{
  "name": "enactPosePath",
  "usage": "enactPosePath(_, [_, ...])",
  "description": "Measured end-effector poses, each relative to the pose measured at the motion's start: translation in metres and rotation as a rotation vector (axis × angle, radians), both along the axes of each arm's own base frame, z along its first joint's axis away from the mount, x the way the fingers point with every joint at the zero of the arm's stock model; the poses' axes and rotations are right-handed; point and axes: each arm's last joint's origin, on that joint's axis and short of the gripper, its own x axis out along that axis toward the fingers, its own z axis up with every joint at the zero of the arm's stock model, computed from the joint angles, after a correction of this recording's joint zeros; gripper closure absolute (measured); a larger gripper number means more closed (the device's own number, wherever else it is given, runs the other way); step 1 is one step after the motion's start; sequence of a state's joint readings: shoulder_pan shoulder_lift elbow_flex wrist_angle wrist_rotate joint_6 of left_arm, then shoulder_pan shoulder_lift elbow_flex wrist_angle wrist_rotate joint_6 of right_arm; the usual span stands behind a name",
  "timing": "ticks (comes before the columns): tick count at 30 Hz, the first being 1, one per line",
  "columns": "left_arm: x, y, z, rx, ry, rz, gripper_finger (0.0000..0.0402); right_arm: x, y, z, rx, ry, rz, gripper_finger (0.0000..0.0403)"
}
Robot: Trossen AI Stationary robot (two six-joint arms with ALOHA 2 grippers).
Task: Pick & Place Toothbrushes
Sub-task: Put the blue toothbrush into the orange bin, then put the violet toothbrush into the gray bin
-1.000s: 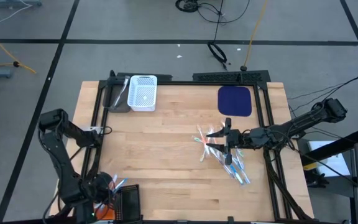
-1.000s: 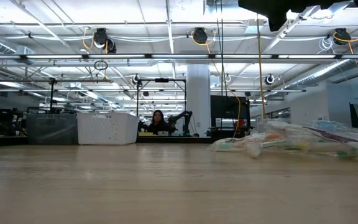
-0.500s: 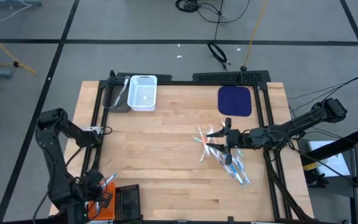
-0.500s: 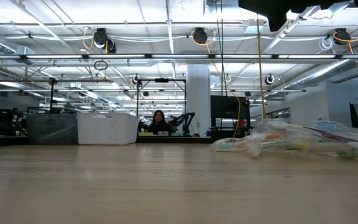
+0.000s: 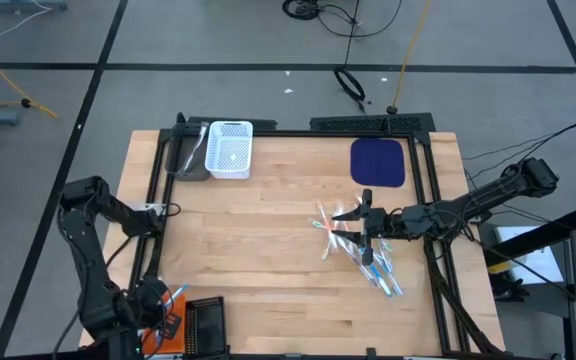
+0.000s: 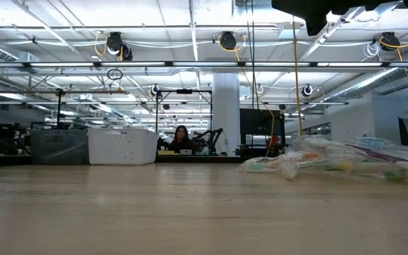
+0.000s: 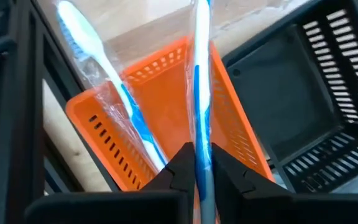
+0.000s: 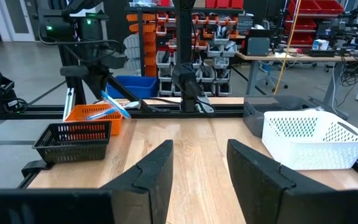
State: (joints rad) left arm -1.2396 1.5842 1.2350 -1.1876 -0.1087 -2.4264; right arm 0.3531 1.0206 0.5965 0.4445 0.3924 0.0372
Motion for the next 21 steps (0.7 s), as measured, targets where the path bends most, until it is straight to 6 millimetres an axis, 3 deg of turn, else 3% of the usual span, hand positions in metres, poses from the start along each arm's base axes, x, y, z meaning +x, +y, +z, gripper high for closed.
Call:
enactPosePath(5, [0.0,-0.001,0.0,-0.012,-0.004,0.0,0.0339,0.0,0.0,0.0,0.0,0.0,0.0,0.0261])
enactPosePath(13, [0.0,0.0,0.0,0.001,-0.001,-0.001,0.0336,0.0,0.0,0.0,0.0,0.0,0.0,0.0261])
enactPosePath(21, [0.002,0.012,0.001,0.184,-0.15,-0.053,0.0335,0.0,0.0,-0.001,-0.001,0.006,0.0,0.0261])
